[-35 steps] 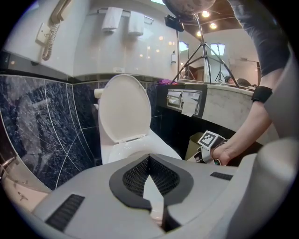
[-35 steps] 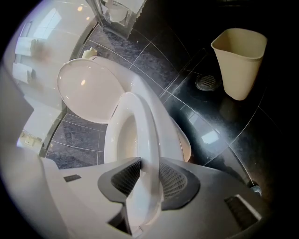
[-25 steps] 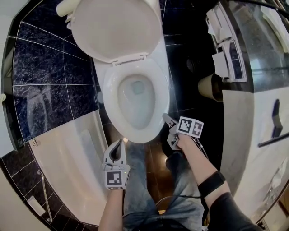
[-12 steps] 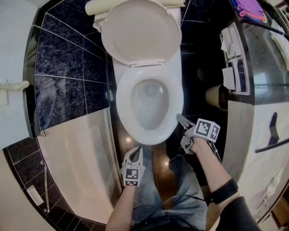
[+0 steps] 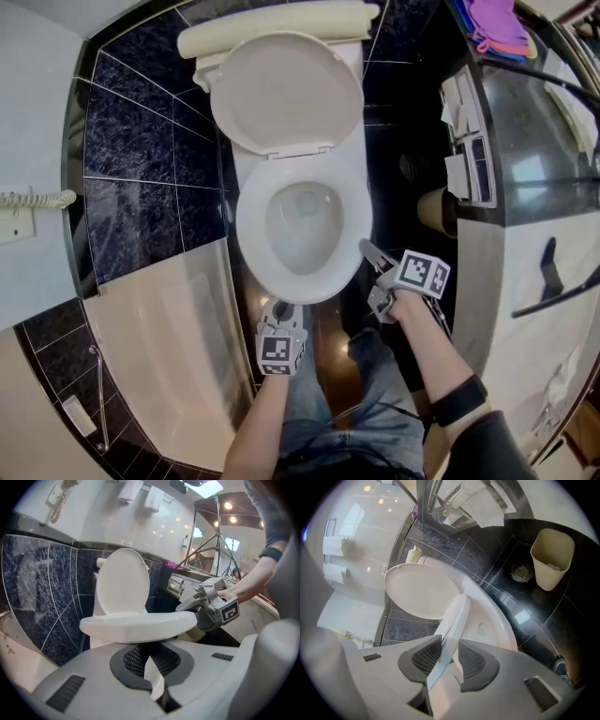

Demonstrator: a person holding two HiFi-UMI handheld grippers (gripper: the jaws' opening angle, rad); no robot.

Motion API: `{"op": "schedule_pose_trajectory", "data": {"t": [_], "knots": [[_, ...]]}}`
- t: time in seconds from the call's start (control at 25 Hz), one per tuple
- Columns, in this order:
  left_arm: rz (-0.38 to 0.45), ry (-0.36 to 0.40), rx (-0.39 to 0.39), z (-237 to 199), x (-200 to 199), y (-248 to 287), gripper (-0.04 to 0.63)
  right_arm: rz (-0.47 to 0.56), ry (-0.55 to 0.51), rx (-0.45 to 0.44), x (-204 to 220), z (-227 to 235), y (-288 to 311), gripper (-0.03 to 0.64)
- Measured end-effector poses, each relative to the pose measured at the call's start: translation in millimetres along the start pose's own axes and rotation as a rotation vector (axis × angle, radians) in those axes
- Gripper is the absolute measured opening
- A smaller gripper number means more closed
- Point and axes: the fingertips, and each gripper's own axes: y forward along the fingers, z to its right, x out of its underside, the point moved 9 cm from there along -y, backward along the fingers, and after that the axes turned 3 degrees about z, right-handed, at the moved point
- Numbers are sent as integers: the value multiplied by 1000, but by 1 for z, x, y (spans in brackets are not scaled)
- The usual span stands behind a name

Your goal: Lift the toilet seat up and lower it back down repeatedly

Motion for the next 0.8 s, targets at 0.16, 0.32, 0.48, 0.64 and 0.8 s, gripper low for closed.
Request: {"op": "schedule_pose_trajectory", "data": {"t": [0.16,0.32,0.48,0.64,0.8], "knots": [[24,10,-13,-6,-29,0,0,18,1,-11,-13,-19,-5,144],[46,30,-24,-14,-63,2,0,47,13,-10,-27,-43,-12,144],[66,32,-24,-22,-98,8,0,72,-63,-57,-45,-84,-32,63],[70,39,-21,-30,-134,16,0,106,-220,-50,-54,-123,-58,16],[67,97,-21,-42,-163,27,0,161,-379,-47,-58,-154,-84,12]]}}
